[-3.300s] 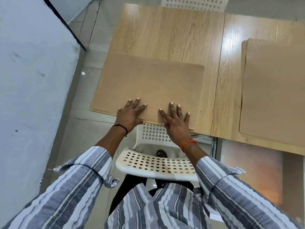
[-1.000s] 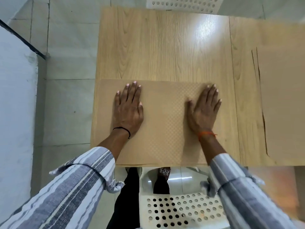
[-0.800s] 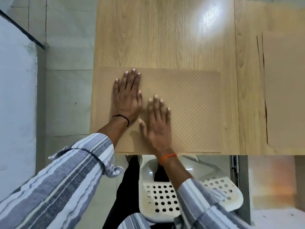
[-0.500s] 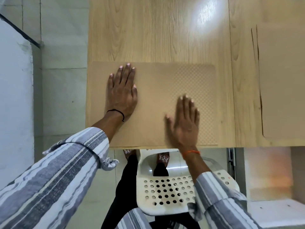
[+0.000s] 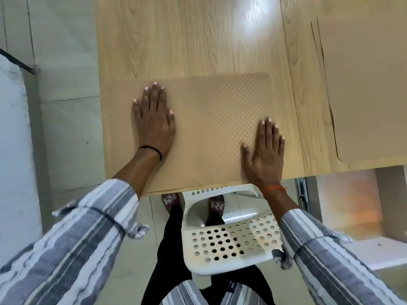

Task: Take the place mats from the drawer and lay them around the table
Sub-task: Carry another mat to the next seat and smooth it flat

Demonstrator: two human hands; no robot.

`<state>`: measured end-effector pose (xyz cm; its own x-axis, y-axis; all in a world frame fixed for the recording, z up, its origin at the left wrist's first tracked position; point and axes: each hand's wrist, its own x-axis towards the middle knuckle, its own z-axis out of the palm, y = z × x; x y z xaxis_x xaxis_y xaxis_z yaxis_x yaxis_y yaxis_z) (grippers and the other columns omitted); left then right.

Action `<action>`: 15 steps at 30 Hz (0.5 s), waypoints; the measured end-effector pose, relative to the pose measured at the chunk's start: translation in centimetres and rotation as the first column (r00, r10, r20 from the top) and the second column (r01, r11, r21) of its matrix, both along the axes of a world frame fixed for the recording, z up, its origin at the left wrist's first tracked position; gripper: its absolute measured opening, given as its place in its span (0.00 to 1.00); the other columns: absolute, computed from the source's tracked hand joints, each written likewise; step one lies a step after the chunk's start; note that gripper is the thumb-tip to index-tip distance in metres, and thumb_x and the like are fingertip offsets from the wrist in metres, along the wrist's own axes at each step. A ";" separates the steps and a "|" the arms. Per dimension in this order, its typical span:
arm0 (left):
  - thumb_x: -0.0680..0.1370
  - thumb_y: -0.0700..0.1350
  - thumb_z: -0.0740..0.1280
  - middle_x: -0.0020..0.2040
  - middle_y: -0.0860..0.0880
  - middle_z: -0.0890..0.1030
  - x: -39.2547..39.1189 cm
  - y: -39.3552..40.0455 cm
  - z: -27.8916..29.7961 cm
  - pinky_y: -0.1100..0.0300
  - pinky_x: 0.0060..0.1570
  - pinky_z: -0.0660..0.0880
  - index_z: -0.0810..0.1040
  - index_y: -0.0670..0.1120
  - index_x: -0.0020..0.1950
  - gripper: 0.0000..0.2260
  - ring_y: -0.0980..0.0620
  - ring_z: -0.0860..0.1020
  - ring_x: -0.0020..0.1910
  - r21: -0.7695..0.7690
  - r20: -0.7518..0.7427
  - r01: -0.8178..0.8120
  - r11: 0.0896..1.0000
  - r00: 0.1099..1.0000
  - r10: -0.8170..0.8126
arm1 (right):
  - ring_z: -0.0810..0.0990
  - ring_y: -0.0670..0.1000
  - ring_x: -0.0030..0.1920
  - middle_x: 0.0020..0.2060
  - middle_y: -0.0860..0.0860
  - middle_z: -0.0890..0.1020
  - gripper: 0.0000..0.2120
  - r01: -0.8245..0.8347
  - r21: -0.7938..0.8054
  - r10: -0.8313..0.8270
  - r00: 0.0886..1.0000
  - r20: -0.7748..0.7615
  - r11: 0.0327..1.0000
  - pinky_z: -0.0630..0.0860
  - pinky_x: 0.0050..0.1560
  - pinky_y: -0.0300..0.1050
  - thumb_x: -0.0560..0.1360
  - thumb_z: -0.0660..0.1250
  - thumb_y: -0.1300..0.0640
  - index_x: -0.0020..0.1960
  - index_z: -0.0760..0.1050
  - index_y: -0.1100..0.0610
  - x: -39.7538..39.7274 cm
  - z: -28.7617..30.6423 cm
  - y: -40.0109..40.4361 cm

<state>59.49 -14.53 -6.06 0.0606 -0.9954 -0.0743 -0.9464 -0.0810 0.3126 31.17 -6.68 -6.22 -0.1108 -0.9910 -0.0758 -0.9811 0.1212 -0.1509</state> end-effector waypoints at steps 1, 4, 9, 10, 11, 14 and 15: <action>0.81 0.48 0.51 0.80 0.47 0.52 -1.3 0.8 0.4 0.42 0.76 0.44 0.53 0.45 0.80 0.26 0.46 0.50 0.79 -0.003 -0.022 -0.011 1.000 1.000 0.011 | 0.45 0.53 0.80 0.81 0.53 0.48 0.34 0.000 -0.003 0.000 1.000 -0.004 1.000 0.48 0.78 0.58 0.81 0.46 0.39 0.81 0.46 0.57 0.0 -0.1 0.0; 0.81 0.48 0.53 0.80 0.46 0.54 -7.3 5.4 1.2 0.41 0.75 0.48 0.54 0.44 0.79 0.27 0.45 0.52 0.79 -0.019 -0.071 0.085 0.996 0.994 -0.086 | 0.45 0.54 0.80 0.80 0.54 0.49 0.34 -0.003 -0.017 0.003 1.000 0.004 1.000 0.47 0.79 0.58 0.81 0.45 0.39 0.81 0.47 0.57 0.0 -0.1 -0.1; 0.82 0.52 0.50 0.81 0.49 0.46 -12.8 10.9 0.2 0.44 0.76 0.48 0.48 0.47 0.80 0.28 0.48 0.44 0.79 0.101 0.006 0.175 0.979 0.984 -0.177 | 0.46 0.55 0.80 0.80 0.55 0.50 0.34 -0.009 -0.025 0.009 1.000 -0.011 1.000 0.48 0.78 0.58 0.81 0.45 0.39 0.80 0.47 0.58 -0.2 -0.4 0.0; 0.82 0.53 0.50 0.81 0.49 0.45 -12.5 10.7 0.2 0.45 0.76 0.47 0.47 0.48 0.80 0.28 0.49 0.43 0.79 0.108 0.014 0.176 0.978 0.984 -0.179 | 0.46 0.55 0.80 0.80 0.55 0.50 0.34 -0.011 -0.028 0.011 1.000 -0.014 1.000 0.48 0.78 0.58 0.81 0.45 0.39 0.80 0.47 0.58 -0.2 -0.4 0.0; 0.82 0.54 0.50 0.81 0.50 0.45 -11.8 10.5 0.2 0.45 0.76 0.47 0.47 0.49 0.80 0.28 0.48 0.43 0.79 0.111 0.027 0.196 0.974 0.979 -0.200 | 0.46 0.55 0.80 0.80 0.55 0.50 0.34 -0.011 -0.029 0.010 1.000 -0.013 1.000 0.48 0.78 0.58 0.81 0.44 0.39 0.80 0.47 0.58 -0.2 -0.4 0.1; 0.82 0.58 0.50 0.80 0.49 0.42 -8.5 9.9 0.1 0.45 0.76 0.46 0.43 0.50 0.80 0.30 0.48 0.42 0.79 0.109 0.084 0.216 0.970 0.971 -0.225 | 0.46 0.55 0.80 0.80 0.54 0.49 0.34 -0.012 -0.025 0.012 1.000 0.000 1.000 0.47 0.78 0.58 0.81 0.44 0.39 0.81 0.47 0.58 -0.2 -0.2 0.0; 0.82 0.59 0.49 0.80 0.49 0.42 -7.1 9.6 0.0 0.45 0.76 0.46 0.43 0.51 0.80 0.30 0.48 0.42 0.79 0.108 0.104 0.191 0.976 0.974 -0.202 | 0.45 0.54 0.80 0.80 0.54 0.49 0.34 -0.011 -0.023 0.011 1.000 0.005 1.000 0.47 0.78 0.58 0.81 0.44 0.39 0.81 0.46 0.57 -0.2 -0.2 -0.1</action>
<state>52.44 -4.90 -6.04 -0.1217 -0.9771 -0.1748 -0.9756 0.0854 0.2020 30.97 -6.74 -6.39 -0.0994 -0.9936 -0.0532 -0.9816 0.1066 -0.1583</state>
